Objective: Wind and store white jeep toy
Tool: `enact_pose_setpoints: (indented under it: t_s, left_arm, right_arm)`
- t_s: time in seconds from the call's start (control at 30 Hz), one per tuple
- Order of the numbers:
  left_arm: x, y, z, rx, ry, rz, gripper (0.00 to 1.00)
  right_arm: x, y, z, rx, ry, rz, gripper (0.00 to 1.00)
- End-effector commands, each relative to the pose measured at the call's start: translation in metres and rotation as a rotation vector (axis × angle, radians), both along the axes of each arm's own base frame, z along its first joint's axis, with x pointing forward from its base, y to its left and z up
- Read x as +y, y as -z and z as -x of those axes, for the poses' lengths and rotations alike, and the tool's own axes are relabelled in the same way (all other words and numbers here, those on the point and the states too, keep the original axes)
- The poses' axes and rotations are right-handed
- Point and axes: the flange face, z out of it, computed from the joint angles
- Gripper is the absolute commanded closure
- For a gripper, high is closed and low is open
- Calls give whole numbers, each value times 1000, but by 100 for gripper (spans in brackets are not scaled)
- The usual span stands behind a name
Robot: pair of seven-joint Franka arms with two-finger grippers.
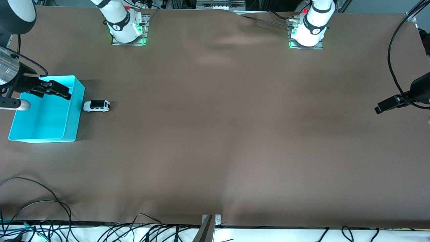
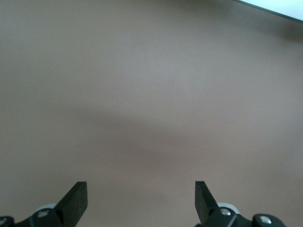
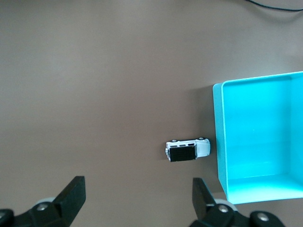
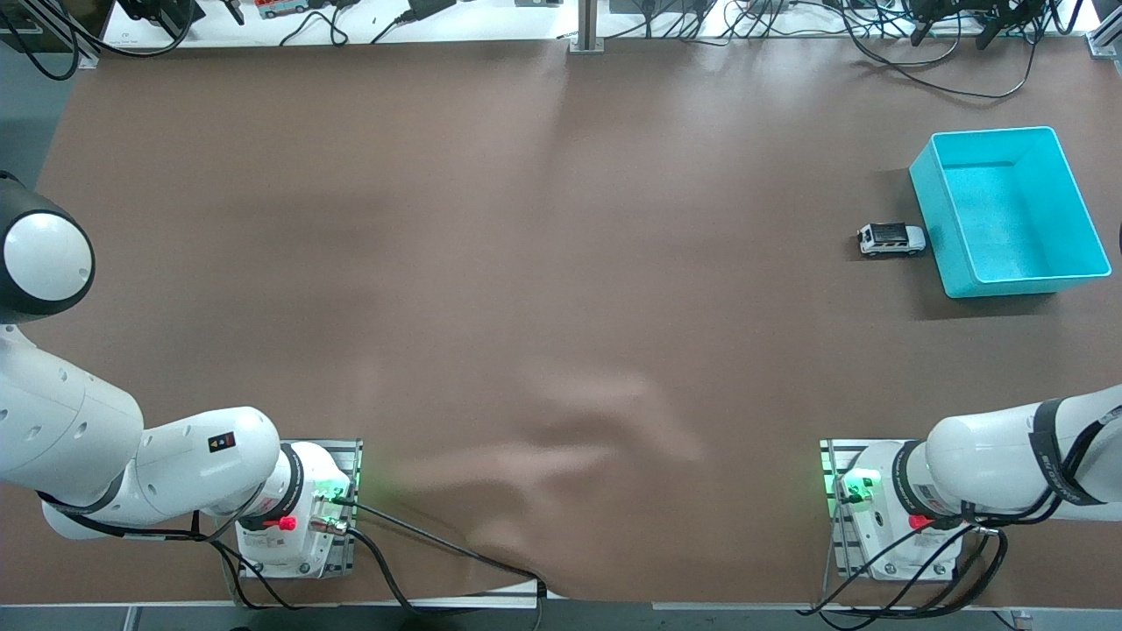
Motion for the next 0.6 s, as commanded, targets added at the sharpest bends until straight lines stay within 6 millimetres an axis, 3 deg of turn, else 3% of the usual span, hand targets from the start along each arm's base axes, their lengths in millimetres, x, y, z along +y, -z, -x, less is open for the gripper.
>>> enact_pose_setpoints:
  t_s: [0.0,0.27,0.57]
  left_arm:
    - [-7,-8,18,2,12,12,0]
    - [-5,-8,29,8,129,4,0]
    - [1,-7,36,8,137,42,0]
  right_arm:
    - [3,1,-1,12,11,9,0]
    - [5,20,8,15,7,14,0]
    - [13,59,18,24,-8,16,0]
